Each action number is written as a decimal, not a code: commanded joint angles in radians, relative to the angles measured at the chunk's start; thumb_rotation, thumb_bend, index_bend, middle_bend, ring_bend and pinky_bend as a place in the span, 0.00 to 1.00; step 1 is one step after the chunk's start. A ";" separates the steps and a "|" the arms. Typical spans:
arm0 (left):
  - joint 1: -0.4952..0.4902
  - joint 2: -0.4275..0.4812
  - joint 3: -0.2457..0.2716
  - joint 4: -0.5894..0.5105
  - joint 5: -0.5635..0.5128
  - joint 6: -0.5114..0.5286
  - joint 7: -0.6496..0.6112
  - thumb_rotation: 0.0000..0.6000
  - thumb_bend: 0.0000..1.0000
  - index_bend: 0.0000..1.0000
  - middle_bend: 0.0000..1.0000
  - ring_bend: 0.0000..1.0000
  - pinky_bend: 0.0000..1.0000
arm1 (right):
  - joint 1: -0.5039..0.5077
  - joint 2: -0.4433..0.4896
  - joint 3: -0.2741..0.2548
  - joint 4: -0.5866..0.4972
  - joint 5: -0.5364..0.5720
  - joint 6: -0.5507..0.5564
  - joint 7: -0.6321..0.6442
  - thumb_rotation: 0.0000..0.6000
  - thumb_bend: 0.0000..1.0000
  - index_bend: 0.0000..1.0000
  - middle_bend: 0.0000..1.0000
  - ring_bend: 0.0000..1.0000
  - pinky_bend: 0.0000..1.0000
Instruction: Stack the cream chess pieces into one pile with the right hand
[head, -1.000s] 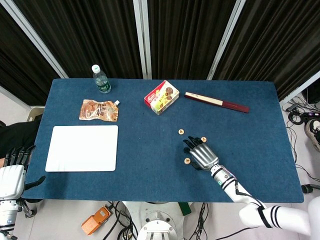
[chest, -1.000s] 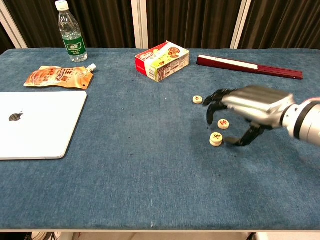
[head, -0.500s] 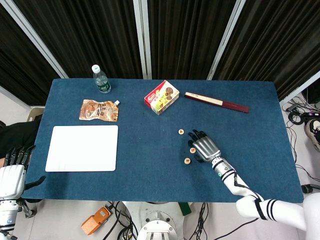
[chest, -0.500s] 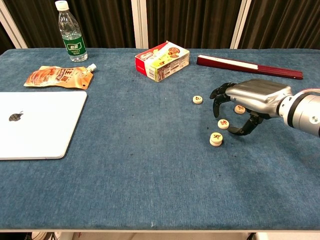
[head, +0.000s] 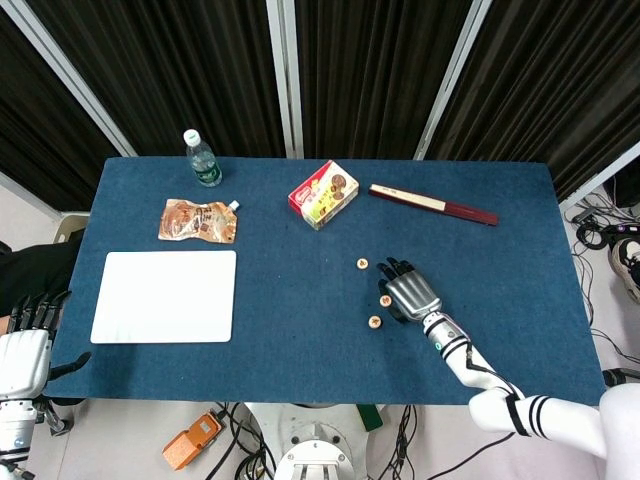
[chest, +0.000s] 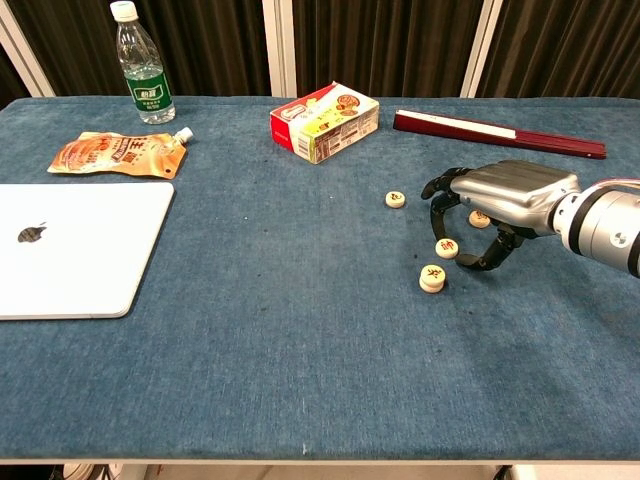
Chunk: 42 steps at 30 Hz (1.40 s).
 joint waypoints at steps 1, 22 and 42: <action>0.000 0.000 0.000 0.000 0.000 0.000 -0.001 1.00 0.00 0.12 0.12 0.10 0.01 | 0.002 -0.003 0.000 0.004 0.000 -0.001 0.004 1.00 0.49 0.50 0.18 0.13 0.21; 0.004 0.005 0.000 -0.006 0.008 0.012 0.000 1.00 0.00 0.12 0.12 0.10 0.01 | -0.046 0.161 -0.050 -0.175 -0.144 0.087 0.097 1.00 0.49 0.58 0.22 0.14 0.21; 0.004 0.004 0.001 -0.011 0.010 0.010 0.006 1.00 0.00 0.12 0.12 0.10 0.01 | -0.027 0.108 -0.063 -0.184 -0.156 0.053 0.024 1.00 0.49 0.55 0.22 0.14 0.21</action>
